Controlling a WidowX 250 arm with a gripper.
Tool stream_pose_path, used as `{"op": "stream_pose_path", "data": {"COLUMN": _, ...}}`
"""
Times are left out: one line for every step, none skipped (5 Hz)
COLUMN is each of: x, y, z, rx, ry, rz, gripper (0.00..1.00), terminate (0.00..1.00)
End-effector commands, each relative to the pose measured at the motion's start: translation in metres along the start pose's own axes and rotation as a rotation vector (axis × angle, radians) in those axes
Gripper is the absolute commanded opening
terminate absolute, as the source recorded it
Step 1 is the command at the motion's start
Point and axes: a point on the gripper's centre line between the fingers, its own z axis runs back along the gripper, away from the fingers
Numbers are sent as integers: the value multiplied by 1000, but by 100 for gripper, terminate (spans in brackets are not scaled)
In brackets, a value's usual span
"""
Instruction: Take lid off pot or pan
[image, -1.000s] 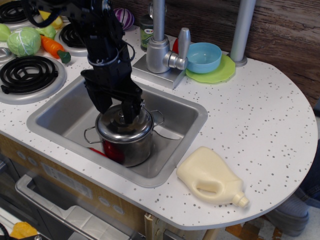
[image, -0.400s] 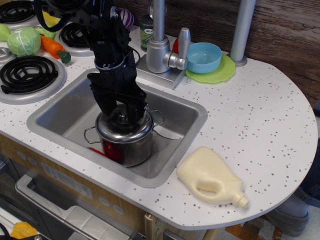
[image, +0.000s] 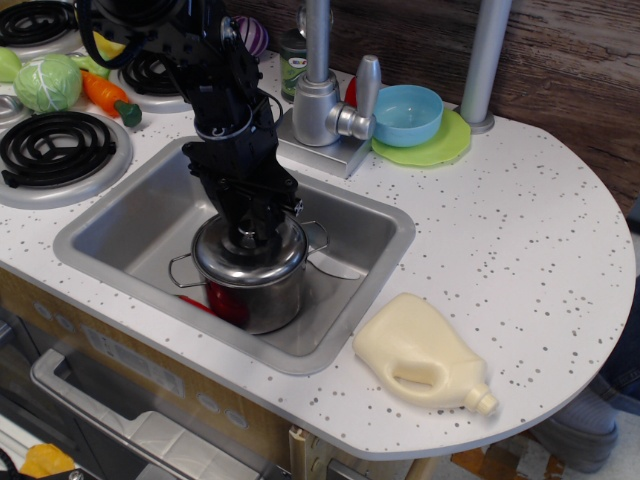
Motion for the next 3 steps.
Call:
{"op": "stream_pose_path", "data": {"x": 3, "y": -2, "z": 8, "rx": 17, "ry": -1, "rz": -7, "gripper": 0, "terminate": 0}}
{"op": "stream_pose_path", "data": {"x": 6, "y": -5, "z": 17, "rx": 34, "ry": 15, "rz": -15, "gripper": 0, "terminate": 0}}
{"op": "stream_pose_path", "data": {"x": 26, "y": -16, "z": 35, "rx": 61, "ry": 39, "rz": -20, "gripper": 0, "terminate": 0}}
